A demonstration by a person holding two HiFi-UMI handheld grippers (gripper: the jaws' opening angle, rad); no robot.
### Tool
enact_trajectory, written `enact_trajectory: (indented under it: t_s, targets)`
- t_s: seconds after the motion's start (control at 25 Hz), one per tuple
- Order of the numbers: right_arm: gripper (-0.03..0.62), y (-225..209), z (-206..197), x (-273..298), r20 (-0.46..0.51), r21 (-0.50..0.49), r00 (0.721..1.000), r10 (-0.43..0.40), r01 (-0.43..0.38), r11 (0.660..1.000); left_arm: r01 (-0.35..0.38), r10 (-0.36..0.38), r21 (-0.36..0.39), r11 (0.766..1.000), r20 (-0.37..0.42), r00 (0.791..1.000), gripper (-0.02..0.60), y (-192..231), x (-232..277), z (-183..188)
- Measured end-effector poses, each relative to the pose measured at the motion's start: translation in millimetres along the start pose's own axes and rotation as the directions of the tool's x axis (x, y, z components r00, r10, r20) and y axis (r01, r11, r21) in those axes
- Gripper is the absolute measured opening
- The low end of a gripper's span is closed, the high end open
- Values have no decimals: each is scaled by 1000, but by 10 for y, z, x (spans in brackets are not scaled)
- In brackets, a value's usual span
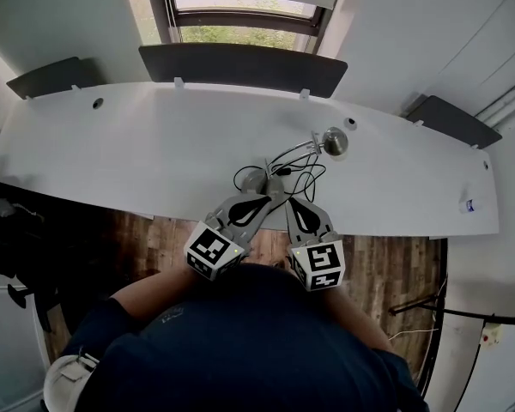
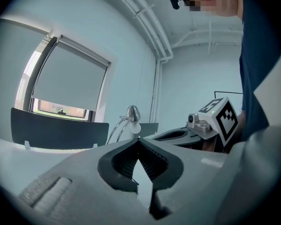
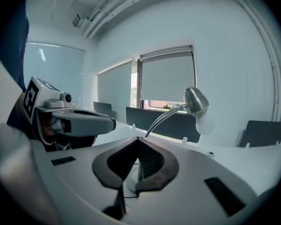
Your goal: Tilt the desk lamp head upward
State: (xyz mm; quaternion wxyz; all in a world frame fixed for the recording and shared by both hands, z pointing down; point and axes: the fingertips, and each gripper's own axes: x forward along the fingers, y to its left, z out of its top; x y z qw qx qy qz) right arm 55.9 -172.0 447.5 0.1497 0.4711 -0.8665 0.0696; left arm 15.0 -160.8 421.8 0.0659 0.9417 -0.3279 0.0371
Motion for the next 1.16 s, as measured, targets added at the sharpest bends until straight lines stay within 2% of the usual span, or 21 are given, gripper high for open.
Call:
enact_trajectory:
  t_s: [0.2,0.36,1.16]
  targets:
    - [9,64,-86,12,-18,16,999,32,-31,999,17,-16,3,1000,-30,999,6,-68,9,-96]
    - [9,106,-116,2,-24,12,999,48,-48,999,19,-19,7,1000,-16,1000,6,-95,24,-74]
    - [9,139,-63,-63,-18,-20,999,37,-38,999,25,-25,-2,1000,-4,1000,6,-138,-32,-40]
